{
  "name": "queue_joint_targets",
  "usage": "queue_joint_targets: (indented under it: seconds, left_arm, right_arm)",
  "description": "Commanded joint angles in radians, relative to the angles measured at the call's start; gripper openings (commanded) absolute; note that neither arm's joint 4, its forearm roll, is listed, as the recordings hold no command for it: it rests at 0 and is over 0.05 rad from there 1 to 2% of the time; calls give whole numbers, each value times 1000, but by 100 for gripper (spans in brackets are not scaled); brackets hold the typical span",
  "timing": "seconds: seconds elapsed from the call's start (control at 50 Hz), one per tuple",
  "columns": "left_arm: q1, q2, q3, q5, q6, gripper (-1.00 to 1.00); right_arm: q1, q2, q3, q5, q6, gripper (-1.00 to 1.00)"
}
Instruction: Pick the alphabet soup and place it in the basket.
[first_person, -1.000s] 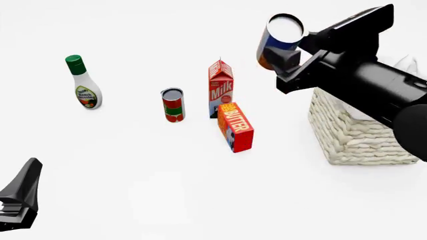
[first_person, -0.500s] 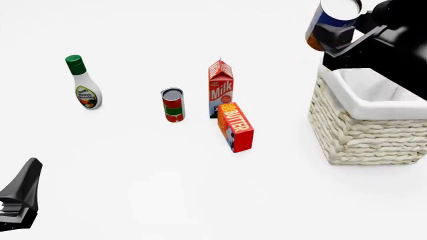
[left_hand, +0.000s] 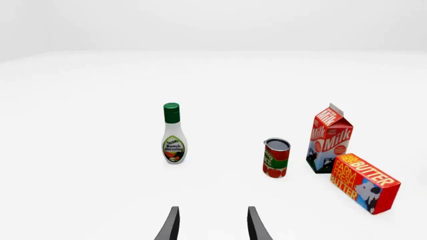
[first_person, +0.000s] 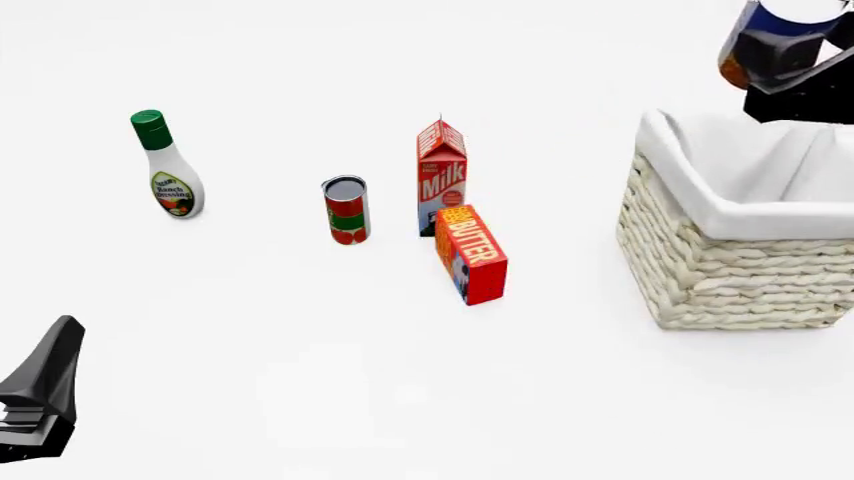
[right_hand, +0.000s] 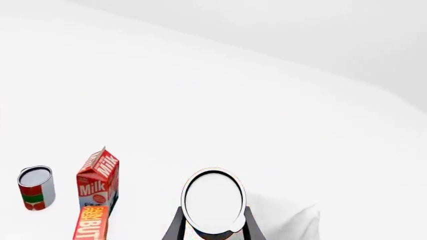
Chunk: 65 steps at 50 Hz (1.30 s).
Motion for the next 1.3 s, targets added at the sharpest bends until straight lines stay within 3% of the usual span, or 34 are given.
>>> queue_joint_targets:
  seconds: [0.02, 0.56, 1.3]
  left_arm:
    - [0, 0, 0, 0, 0, 100]
    - [0, 0, 0, 0, 0, 100]
    - [0, 0, 0, 0, 0, 100]
  right_arm:
    - [-89, -32, -17, 40, -4, -100]
    - [-215, 14, -34, 126, -44, -100]
    - [-186, 182, -150, 226, -119, -100]
